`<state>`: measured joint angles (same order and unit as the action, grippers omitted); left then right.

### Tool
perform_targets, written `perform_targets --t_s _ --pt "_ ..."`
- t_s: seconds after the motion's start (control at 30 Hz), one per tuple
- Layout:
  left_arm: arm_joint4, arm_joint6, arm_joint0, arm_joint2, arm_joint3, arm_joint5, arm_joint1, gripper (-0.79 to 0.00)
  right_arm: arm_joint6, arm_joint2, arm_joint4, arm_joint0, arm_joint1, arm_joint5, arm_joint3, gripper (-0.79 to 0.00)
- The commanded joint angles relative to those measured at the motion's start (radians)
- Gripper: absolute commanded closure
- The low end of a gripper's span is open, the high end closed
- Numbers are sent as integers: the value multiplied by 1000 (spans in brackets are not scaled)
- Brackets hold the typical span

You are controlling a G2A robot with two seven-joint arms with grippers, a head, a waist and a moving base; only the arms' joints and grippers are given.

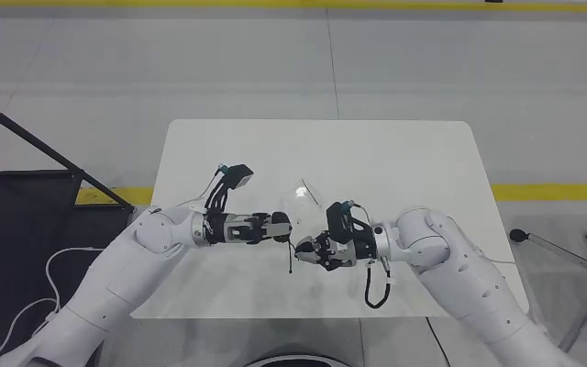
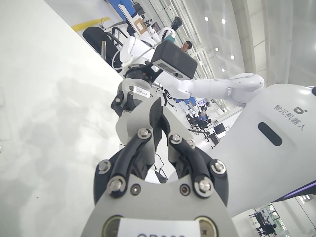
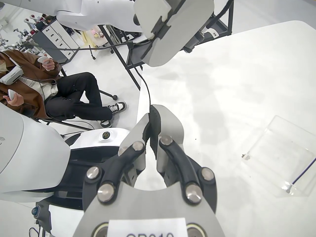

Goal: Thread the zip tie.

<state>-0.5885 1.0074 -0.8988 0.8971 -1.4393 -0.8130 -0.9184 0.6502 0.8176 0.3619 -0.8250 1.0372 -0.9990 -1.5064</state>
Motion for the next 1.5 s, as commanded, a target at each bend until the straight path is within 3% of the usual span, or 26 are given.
perform_targets --t_s 0.0,0.47,1.47 --pt "4 -11 0 2 5 -10 1 0 -2 1 -2 0 -1 -2 0 0" --pt "88 -77 -12 43 66 -74 5 0 -80 69 18 -52 -21 -13 -44 0" --pt "183 -146 -53 120 80 -72 -4 0 -288 161 66 -157 -81 -13 -145 0"
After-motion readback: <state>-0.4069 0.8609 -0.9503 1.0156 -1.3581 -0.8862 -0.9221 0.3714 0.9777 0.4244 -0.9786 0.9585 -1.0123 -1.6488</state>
